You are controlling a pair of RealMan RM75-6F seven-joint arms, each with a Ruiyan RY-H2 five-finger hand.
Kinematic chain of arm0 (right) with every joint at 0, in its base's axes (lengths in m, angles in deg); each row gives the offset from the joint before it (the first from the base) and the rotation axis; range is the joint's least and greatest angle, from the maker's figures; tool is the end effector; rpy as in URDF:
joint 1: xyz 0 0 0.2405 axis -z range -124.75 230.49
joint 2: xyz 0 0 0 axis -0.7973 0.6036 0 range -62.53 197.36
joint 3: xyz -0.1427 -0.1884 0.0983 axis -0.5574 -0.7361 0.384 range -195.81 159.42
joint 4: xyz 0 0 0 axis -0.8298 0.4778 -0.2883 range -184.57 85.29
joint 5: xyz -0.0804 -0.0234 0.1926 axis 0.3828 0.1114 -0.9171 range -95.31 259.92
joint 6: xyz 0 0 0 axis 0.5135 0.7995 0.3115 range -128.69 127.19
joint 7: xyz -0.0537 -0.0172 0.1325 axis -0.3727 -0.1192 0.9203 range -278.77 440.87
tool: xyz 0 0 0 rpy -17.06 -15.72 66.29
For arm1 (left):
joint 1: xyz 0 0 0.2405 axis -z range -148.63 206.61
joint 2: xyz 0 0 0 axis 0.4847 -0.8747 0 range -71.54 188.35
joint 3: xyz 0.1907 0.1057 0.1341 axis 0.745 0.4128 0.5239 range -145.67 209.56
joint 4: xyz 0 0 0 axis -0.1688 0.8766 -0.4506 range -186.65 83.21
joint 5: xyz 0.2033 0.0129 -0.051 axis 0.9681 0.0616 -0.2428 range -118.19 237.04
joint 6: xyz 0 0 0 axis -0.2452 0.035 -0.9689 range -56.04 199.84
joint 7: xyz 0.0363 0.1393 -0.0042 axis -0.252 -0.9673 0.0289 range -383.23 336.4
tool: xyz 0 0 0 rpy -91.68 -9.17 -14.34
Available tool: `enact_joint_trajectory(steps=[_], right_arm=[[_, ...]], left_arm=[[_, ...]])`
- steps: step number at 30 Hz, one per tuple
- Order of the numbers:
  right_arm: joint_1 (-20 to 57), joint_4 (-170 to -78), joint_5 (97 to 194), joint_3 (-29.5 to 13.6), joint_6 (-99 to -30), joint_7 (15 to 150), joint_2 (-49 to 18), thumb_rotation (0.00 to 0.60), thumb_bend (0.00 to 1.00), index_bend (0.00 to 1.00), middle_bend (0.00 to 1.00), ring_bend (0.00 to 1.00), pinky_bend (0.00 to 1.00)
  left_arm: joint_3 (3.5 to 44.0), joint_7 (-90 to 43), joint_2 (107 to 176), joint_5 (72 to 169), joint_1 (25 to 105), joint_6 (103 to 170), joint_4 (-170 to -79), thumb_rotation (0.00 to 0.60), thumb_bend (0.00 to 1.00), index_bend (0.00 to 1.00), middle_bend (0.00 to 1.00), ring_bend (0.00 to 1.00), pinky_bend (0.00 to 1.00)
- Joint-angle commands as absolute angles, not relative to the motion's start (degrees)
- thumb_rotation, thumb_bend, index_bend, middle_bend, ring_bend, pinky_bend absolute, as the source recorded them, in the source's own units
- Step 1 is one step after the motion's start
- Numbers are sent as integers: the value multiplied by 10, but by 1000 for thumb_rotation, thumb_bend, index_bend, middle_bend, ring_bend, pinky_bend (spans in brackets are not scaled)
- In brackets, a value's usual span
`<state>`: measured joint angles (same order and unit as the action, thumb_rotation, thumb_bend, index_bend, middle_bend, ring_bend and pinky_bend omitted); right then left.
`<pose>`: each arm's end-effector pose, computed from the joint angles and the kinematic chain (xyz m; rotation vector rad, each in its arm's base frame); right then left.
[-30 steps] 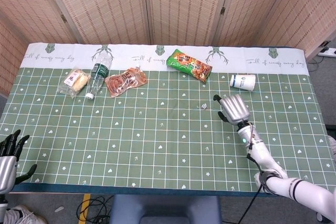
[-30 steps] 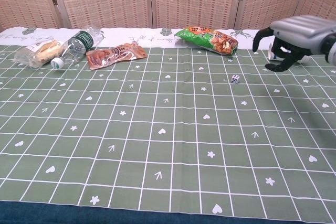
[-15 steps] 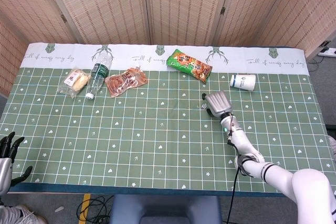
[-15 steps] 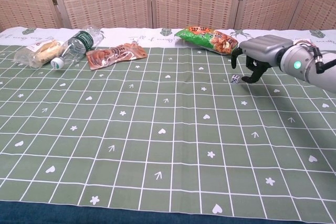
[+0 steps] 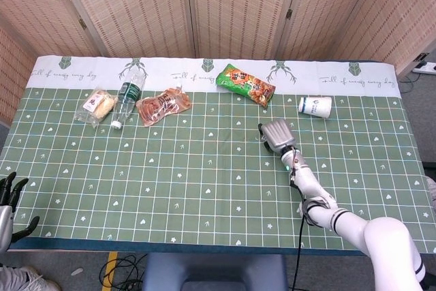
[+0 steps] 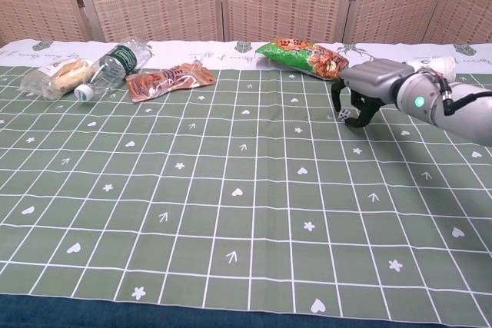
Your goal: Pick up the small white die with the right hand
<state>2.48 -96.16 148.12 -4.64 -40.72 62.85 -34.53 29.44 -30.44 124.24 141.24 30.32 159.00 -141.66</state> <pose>-0.1901 -0.4341 -0.0407 1.8626 -0.7358 0.6162 -0.3351 0.1595 0.1614 -1.3153 -0.8484 -0.7357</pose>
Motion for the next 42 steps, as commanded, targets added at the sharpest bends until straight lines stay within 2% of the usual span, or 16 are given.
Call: enact_joint_trajectory(steps=[1,14,17,25,28,32,33,34,38,40,42], right_arm=[[22,-955,1481,-47,-406,632,-348,600,317,473,903,1000,1000],[22,-950,1494,-51,-423,652,-347,600,351,626,915,1000,1000],[30,-986,1509,-56,-442,660,-325,600,357,655,918,1000,1000],[71,-1180,1545,-65,-509,682,-220,600,357,671,918,1000,1000],[86,-1239,1576,-65,-554,706,-194,600,357,671,920,1000,1000],[110,-1272,1647,-66,-643,794,-184,600,356,668,922,1000,1000],[115,-1274,1664,-66,-666,820,-183,600,357,646,921,1000,1000],[119,-1273,1675,-66,-681,836,-182,600,357,577,920,1000,1000],[134,-1264,1701,-65,-735,863,-181,600,357,105,903,1000,1000],[138,-1263,1702,-64,-743,861,-176,600,363,9,901,1000,1000],[144,-1262,1702,-62,-753,854,-169,600,369,0,900,1000,1000]], left_arm=[[294,-304,1243,1412,303,1589,-1416,600,273,146,1,41,150],[294,-302,1245,1408,300,1588,-1410,600,273,146,1,41,150],[293,-300,1245,1406,300,1588,-1409,600,273,146,1,41,150],[295,-299,1245,1413,300,1589,-1409,600,273,146,1,41,150],[294,-299,1243,1416,298,1595,-1413,600,273,146,1,41,149],[295,-301,1240,1418,296,1598,-1418,600,273,146,1,41,150],[295,-302,1239,1419,296,1599,-1419,600,273,147,1,41,150],[295,-303,1238,1420,296,1599,-1420,600,273,150,1,41,150],[295,-305,1236,1418,297,1596,-1425,600,273,155,1,41,150],[294,-307,1236,1418,298,1595,-1426,600,273,155,1,41,150],[294,-307,1236,1421,299,1596,-1426,600,273,155,1,41,150]])
